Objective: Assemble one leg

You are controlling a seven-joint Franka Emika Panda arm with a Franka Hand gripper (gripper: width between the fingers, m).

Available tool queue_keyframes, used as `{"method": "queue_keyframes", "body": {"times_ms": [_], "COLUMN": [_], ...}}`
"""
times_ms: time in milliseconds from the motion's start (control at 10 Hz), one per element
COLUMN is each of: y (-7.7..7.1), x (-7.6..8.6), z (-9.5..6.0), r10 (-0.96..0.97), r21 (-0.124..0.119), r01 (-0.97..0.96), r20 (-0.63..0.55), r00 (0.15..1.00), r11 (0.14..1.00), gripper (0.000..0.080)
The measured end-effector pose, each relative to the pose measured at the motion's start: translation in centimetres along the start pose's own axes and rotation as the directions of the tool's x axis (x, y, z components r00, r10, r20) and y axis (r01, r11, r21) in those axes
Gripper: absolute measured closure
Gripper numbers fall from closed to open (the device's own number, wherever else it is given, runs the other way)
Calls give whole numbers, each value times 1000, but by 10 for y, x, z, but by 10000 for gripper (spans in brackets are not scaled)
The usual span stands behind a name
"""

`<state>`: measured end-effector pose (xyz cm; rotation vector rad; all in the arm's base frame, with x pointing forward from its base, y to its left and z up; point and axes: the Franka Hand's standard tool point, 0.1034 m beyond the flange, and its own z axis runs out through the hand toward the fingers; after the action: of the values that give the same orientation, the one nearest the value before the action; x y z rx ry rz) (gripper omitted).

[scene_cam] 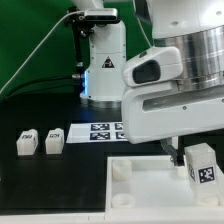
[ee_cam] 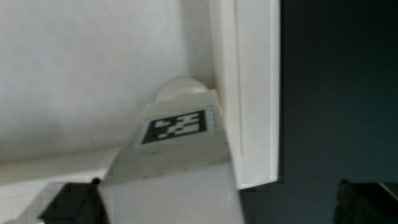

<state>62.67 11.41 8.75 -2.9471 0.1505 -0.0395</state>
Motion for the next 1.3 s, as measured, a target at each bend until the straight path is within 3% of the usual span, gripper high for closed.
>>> {"method": "queue_keyframes", "body": {"times_ms": [100,200,300,400,600,800,1000,1100,1200,1300], "y": [0,0,0,1,2,5,10,11,11,11], "x": [0,0,0,0,1,2,0,-1,-1,-1], "z": [0,0,0,0,0,1,1,0,0,0], "r10": [31,25,113,232,409,738,917,949,973,973], "r21": [0,0,5,5,14,54,107,118,114,114], "r01": [-31,-25,-113,-232,-409,-737,-913,-944,-969,-970], "r20": [0,0,1,2,1,-12,20,40,56,57], "r00": [1000,1000,994,973,913,675,398,314,225,223], "r11": [1000,1000,994,973,913,674,394,307,218,215], "gripper": [238,385,385,492,492,492,492,492,492,492]}}
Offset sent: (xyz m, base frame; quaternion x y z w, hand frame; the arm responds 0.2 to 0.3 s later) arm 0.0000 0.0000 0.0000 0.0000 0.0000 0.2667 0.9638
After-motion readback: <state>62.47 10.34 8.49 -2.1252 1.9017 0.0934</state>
